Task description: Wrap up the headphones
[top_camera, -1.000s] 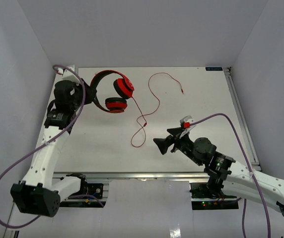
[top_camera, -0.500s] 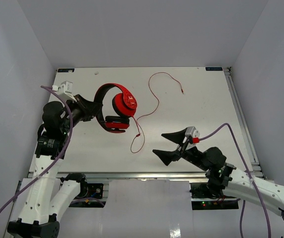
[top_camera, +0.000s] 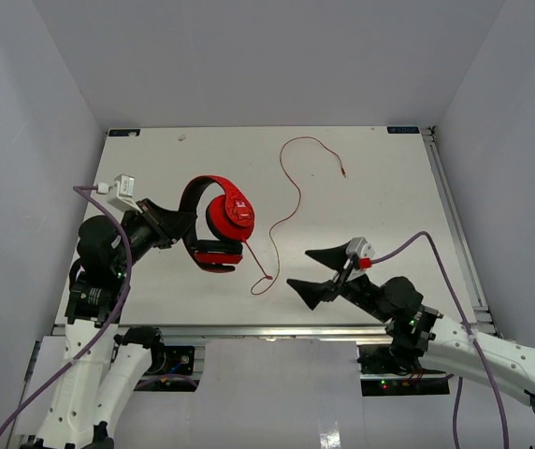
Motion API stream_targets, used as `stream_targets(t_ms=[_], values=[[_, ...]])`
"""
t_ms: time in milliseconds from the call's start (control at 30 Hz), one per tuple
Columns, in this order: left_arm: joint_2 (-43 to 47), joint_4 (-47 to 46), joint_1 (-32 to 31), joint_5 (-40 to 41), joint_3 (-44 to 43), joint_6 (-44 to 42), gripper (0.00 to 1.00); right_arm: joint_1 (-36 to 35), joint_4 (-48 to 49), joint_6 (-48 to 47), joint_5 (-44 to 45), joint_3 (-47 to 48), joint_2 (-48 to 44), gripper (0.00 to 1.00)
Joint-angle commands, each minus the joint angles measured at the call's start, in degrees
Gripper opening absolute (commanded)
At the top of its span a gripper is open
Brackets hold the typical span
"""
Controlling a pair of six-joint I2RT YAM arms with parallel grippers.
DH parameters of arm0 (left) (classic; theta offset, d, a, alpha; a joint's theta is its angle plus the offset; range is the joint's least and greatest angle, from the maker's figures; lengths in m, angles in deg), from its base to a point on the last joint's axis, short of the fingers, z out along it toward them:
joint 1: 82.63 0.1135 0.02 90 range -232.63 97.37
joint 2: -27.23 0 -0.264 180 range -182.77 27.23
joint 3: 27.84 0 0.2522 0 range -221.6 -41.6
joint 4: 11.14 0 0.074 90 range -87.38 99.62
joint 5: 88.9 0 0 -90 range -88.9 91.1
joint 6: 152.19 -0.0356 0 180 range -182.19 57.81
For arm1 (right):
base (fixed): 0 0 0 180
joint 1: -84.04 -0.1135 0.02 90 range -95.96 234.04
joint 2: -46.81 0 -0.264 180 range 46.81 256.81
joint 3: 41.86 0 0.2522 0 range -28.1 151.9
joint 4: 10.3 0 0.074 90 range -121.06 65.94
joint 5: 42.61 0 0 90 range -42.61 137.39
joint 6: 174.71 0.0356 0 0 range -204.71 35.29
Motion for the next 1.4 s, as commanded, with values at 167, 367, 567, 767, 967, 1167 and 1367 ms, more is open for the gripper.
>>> stream_targets(t_ms=[167,367,567,767,967,1167,1367], values=[[-8.0,0.1,0.0,15.7,6.1,1.1,0.0,-0.1,-30.2,0.7,29.4,33.9,13.5,0.92],[-20.2,-0.4,-1.0,17.3,5.7,-0.6,0.0,-0.1,-36.9,-8.1,28.1,52.0,29.3,0.9],[-23.9,-1.9,-3.1,16.9,5.4,0.3,0.0,-0.1,-36.9,-14.7,22.1,59.0,40.1,0.9],[-23.1,-1.5,-5.7,16.5,4.9,-1.3,0.0,-0.1,-37.5,-17.7,20.8,61.8,47.1,0.9],[-21.2,-1.5,-6.6,16.0,6.1,-1.7,0.0,-0.1,-36.0,-17.3,17.3,62.4,50.0,0.9],[-19.4,-1.8,-6.8,15.1,7.3,-1.8,0.0,-0.1,-34.2,-16.9,17.2,62.3,52.3,0.9],[-18.9,-1.7,-7.0,15.1,7.0,-2.4,0.0,-0.2,-34.4,-17.1,16.8,62.9,54.5,0.9]])
